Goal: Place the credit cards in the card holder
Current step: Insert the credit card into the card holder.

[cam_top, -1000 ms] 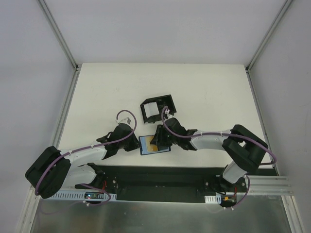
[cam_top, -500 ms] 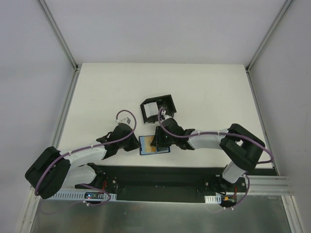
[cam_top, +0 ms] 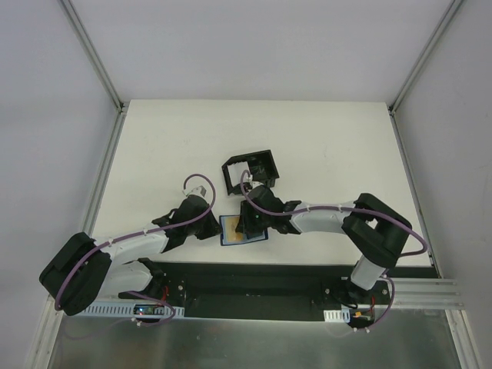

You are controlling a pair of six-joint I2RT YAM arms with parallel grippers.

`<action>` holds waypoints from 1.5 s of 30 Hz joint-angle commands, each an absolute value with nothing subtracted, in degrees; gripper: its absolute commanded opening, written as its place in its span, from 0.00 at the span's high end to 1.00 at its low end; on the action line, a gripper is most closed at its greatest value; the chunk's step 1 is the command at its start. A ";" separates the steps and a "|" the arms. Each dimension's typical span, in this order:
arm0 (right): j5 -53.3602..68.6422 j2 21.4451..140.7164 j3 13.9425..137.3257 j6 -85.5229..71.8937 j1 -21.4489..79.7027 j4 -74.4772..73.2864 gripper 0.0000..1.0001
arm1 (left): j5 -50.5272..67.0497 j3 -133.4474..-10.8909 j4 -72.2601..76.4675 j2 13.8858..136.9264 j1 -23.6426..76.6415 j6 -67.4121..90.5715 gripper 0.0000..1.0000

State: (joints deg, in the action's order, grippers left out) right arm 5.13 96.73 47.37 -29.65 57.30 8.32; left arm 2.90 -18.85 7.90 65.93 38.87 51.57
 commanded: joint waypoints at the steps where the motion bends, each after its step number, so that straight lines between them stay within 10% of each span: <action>1: 8.62 98.26 50.10 -28.65 58.45 10.46 0.71 | 3.69 -18.63 6.85 65.57 38.32 50.19 1.00; 15: -7.55 88.77 47.72 -28.48 58.01 -2.00 0.57 | 4.75 -20.21 5.19 58.01 38.32 46.94 1.00; 29: -8.88 95.10 51.42 -30.32 57.83 -10.20 0.86 | 16.51 -29.08 5.18 59.84 38.41 40.70 1.00; 45: -12.74 88.95 47.64 -31.20 56.69 -9.14 0.87 | 6.43 -21.89 0.71 59.16 37.97 47.46 1.00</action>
